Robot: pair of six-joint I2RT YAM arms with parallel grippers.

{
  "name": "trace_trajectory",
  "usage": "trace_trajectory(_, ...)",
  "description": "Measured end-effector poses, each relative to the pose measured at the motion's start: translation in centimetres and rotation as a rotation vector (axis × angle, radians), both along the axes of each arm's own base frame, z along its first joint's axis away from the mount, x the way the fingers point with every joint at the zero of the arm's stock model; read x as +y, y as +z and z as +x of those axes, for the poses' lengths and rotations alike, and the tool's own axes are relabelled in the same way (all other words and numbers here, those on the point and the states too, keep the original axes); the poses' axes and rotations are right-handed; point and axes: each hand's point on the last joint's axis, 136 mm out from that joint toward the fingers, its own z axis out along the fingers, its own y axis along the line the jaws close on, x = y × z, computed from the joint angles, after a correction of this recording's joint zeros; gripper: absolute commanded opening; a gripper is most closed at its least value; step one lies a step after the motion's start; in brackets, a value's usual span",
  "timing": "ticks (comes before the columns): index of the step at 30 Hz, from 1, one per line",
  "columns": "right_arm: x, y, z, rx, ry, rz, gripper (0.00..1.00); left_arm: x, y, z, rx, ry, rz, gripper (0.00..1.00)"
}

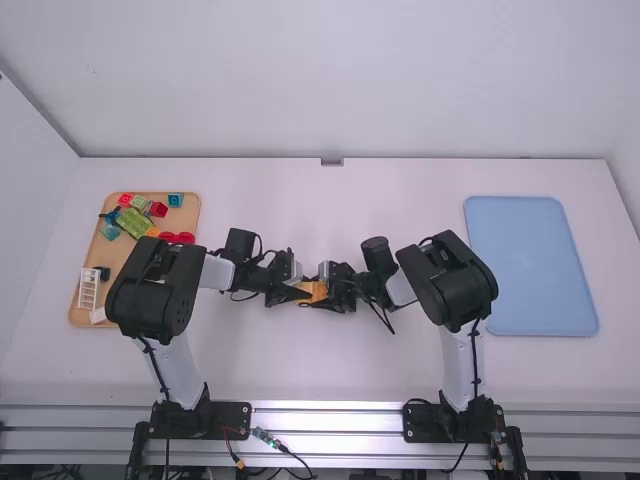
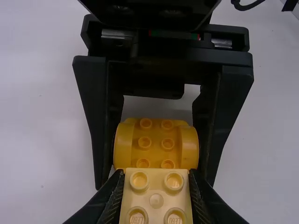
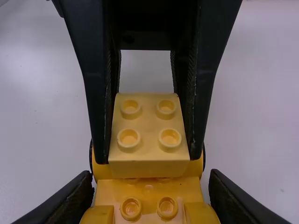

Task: Assemble lego blocks to make yellow taxi

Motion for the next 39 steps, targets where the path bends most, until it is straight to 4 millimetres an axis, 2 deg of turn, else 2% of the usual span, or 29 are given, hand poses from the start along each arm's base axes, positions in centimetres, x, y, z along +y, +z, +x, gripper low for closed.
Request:
trace_trajectory(1,0.0,0.0,0.0,0.000,0.000,0.000,0.58,0.0,0.0,0.0,0.000,0.000,0.000,0.26)
trace_trajectory(5,0.0,0.0,0.0,0.001,0.000,0.000,0.58,0.0,0.0,0.0,0.000,-0.001,-0.001,0.40)
trace_trajectory(11,0.0,0.0,0.0,0.000,-0.001,-0.001,0.58,-0.1,0.0,-0.1,0.001,-0.007,-0.003,0.51)
trace_trajectory(16,0.0,0.0,0.0,0.001,-0.002,-0.002,0.58,-0.2,0.0,-0.2,0.000,-0.008,-0.003,0.71)
trace_trajectory(24,0.0,0.0,0.0,0.000,-0.002,-0.002,0.58,-0.2,0.1,-0.2,0.001,-0.008,-0.004,0.74)
trace_trajectory(29,0.0,0.0,0.0,0.000,-0.002,-0.002,0.58,-0.2,2.5,-0.2,-0.022,-0.014,-0.039,0.75)
trace_trajectory(31,0.0,0.0,0.0,0.001,-0.002,-0.002,0.58,-0.2,3.4,-0.2,-0.034,-0.013,-0.043,0.70)
trace_trajectory(32,0.0,0.0,0.0,0.000,-0.002,-0.002,0.58,-0.1,4.3,-0.3,-0.045,-0.011,-0.041,0.34)
trace_trajectory(33,0.0,0.0,0.0,0.000,-0.002,-0.002,0.58,-0.1,4.7,-0.4,-0.049,-0.010,-0.037,0.02)
trace_trajectory(36,0.0,0.0,0.0,0.000,-0.002,-0.002,0.58,0.2,5.2,-0.5,-0.052,0.005,-0.006,0.02)
trace_trajectory(39,0.0,0.0,0.0,0.000,-0.002,-0.002,0.58,0.8,4.3,-0.8,-0.019,0.031,0.057,0.02)
